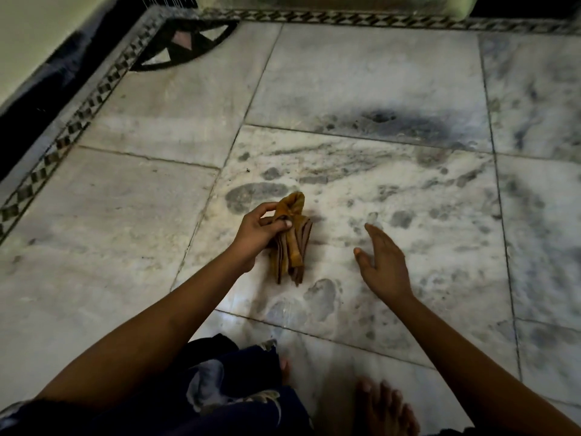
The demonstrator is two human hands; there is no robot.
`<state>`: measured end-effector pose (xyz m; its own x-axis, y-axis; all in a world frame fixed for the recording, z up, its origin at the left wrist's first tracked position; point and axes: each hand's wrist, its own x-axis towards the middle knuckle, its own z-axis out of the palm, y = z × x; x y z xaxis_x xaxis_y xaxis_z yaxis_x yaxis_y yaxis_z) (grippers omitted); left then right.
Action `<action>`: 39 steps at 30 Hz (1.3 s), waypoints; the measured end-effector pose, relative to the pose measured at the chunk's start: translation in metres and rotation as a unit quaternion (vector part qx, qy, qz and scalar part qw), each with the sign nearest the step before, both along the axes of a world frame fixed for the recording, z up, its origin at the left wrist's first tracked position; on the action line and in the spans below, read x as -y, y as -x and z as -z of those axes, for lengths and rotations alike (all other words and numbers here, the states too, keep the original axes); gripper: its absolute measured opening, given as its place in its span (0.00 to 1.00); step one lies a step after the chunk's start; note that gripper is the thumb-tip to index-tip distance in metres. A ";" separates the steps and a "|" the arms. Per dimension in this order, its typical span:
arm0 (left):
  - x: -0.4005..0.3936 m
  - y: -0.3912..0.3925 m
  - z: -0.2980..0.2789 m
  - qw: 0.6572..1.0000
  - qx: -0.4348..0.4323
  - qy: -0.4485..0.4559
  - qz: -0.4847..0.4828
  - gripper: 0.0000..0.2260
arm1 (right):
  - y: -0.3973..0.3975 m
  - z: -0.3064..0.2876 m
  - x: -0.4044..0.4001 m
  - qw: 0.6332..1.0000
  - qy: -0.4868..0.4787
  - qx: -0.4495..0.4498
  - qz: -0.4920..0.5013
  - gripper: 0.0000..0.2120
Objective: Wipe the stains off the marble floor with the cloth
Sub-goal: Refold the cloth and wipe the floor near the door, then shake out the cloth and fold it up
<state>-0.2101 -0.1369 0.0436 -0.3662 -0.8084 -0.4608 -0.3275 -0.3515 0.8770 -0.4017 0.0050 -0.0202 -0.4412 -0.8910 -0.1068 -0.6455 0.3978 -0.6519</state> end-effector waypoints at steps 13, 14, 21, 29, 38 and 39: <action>0.056 0.050 -0.040 0.978 -0.076 -0.159 -0.108 0.07 | 0.014 -0.067 0.070 0.992 0.078 0.095 0.000 0.24; 0.067 0.057 -0.039 0.976 -0.077 -0.170 -0.113 0.06 | 0.020 -0.067 0.081 0.992 0.077 0.098 0.001 0.24; 0.128 0.095 -0.044 0.946 -0.097 -0.251 -0.179 0.13 | 0.043 -0.079 0.155 0.992 0.067 0.107 0.003 0.23; 0.140 0.114 -0.153 0.933 -0.113 -0.273 -0.205 0.13 | 0.030 -0.202 0.205 0.981 0.082 0.174 0.032 0.25; 0.141 0.084 -0.410 0.942 -0.096 -0.202 -0.248 0.11 | 0.018 -0.450 0.193 0.975 0.094 0.198 0.025 0.24; 0.140 0.080 -0.451 0.945 -0.092 -0.191 -0.250 0.11 | 0.016 -0.486 0.190 0.974 0.098 0.202 0.019 0.24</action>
<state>-0.2902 -0.2765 0.4948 -0.0845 -0.6889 -0.7199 0.1100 -0.7245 0.6804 -0.4176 -0.1845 0.4654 -0.4318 -0.8954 -0.1092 -0.3068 0.2596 -0.9157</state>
